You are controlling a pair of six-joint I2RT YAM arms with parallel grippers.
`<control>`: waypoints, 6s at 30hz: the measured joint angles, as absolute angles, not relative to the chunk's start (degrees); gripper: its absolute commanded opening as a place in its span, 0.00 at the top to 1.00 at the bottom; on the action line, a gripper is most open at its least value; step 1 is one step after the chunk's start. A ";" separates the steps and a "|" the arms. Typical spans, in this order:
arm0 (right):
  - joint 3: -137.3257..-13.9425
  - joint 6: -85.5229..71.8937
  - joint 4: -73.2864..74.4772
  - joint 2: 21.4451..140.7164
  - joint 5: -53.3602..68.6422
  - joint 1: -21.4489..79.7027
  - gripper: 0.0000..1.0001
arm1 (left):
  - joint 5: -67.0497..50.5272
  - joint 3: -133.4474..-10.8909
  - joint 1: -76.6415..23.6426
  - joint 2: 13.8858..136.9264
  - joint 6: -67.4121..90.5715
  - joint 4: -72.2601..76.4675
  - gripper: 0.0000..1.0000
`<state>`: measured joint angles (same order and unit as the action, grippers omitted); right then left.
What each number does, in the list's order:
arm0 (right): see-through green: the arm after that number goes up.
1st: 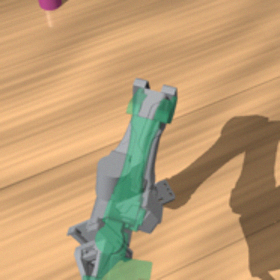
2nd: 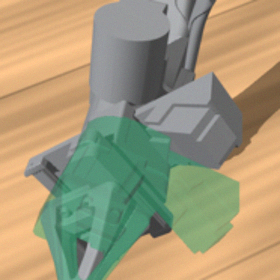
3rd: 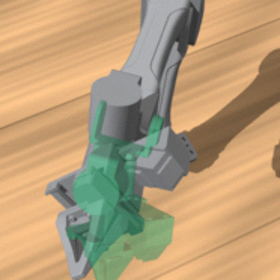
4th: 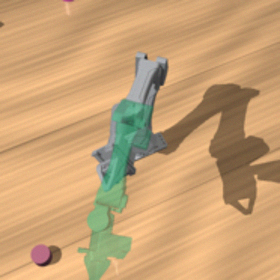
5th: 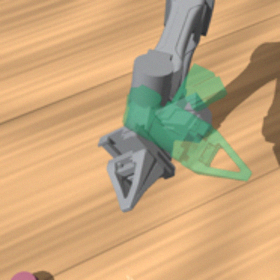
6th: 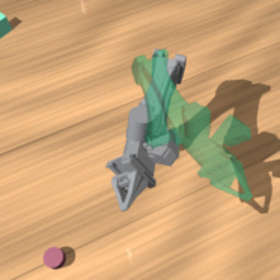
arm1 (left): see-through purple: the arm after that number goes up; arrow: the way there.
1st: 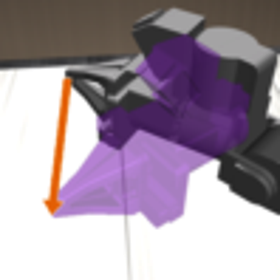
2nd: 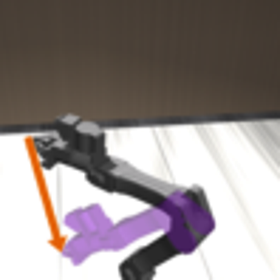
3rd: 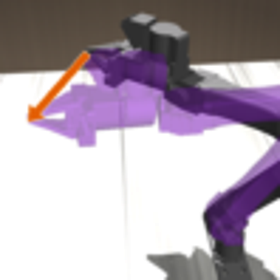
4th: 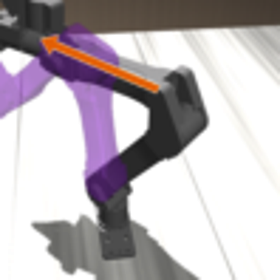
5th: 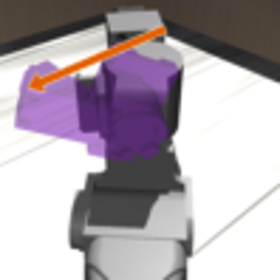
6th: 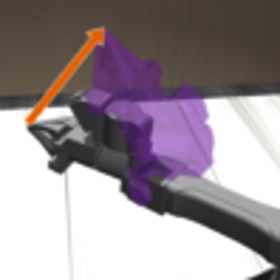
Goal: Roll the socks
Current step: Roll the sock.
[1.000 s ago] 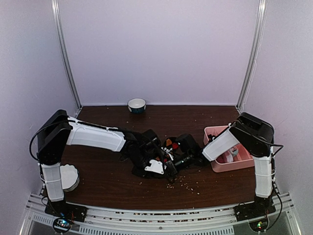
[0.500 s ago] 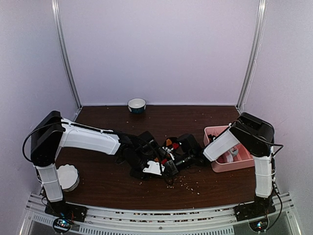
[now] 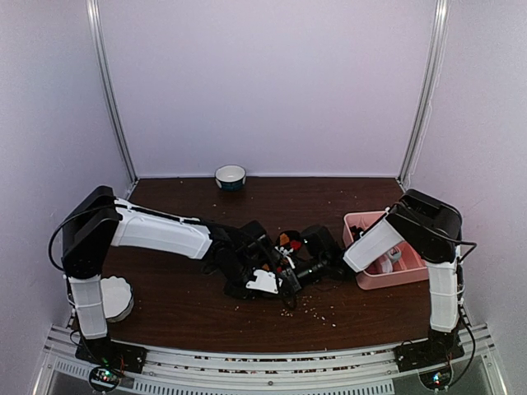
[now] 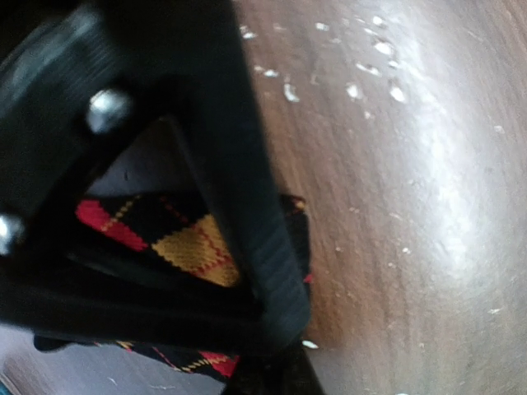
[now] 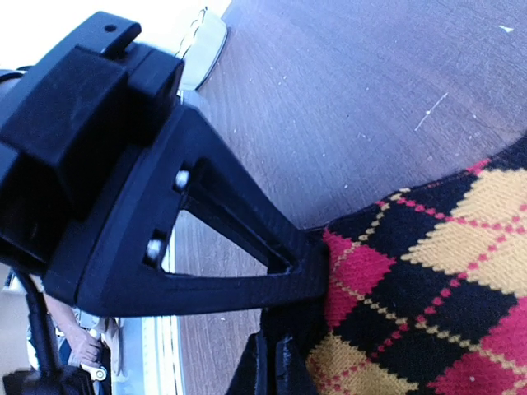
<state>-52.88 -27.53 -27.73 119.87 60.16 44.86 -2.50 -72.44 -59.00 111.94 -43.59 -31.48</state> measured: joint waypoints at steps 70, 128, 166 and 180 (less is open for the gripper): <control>-24.40 4.97 -27.86 79.44 -6.70 73.71 0.37 | -35.38 -110.37 -47.99 139.24 -37.80 -78.63 1.00; -43.66 8.93 -29.61 108.66 9.28 63.81 0.92 | -34.52 -102.96 -48.03 133.56 -38.39 -73.80 0.88; -44.82 19.09 -27.97 107.35 10.74 62.15 0.62 | -33.65 -104.18 -47.83 134.50 -39.55 -73.65 1.00; -41.76 16.01 -33.67 109.06 13.50 60.20 0.83 | -33.36 -104.71 -47.62 134.69 -40.05 -74.22 1.00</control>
<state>-41.76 16.01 -33.67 109.06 13.50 60.20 -33.36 -104.71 -47.62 134.69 -40.05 -74.22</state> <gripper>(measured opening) 0.241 0.019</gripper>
